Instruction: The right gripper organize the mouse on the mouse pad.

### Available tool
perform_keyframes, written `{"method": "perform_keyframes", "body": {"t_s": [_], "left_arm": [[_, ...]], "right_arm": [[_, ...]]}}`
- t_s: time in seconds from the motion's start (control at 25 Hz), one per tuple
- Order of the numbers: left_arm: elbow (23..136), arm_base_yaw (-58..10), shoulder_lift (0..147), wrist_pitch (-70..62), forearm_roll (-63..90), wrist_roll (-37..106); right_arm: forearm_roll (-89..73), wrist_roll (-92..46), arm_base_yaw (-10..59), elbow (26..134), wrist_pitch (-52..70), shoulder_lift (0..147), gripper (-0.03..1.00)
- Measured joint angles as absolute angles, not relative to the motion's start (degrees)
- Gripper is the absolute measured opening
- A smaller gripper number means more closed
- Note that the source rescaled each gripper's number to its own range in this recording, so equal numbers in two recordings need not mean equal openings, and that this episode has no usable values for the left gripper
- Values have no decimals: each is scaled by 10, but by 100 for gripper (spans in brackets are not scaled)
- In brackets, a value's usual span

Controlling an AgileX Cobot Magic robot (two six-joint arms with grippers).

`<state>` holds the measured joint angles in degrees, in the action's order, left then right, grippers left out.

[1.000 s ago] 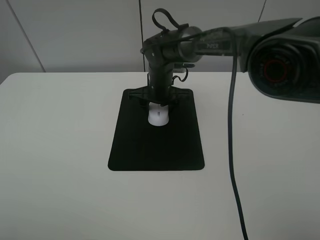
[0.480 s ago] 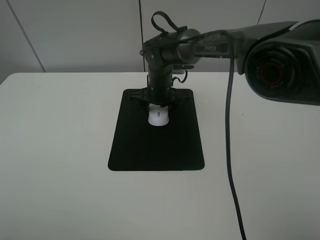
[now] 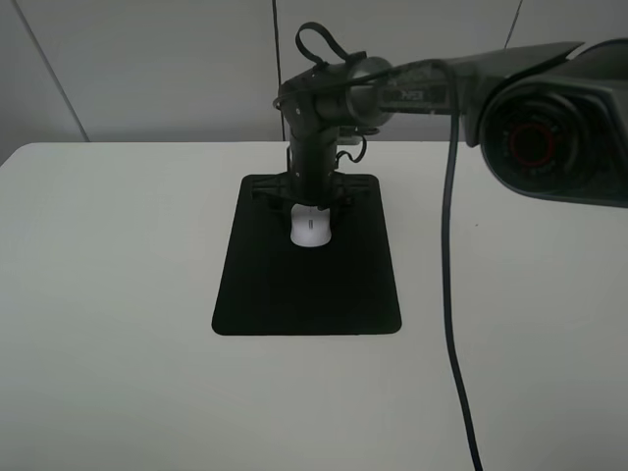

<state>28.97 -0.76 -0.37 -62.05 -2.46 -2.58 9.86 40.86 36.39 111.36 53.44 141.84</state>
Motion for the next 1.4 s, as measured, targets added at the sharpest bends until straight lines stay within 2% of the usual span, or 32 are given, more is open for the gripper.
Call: {"method": "perform_keyframes", "body": {"t_s": [0.08, 0.2, 0.88, 1.4], "left_arm": [[290, -8, -4, -621, -25, -26], [290, -8, -4, -621, -25, -26], [290, -8, -4, -621, -25, -26], [290, -8, -4, -621, -25, -26]], "right_arm": [[99, 401, 364, 1114, 534, 1418, 65], [100, 397, 364, 1114, 534, 1416, 70], [106, 341, 362, 1114, 564, 1320, 70], [95, 256, 284, 1088, 647, 1239, 70]]}}
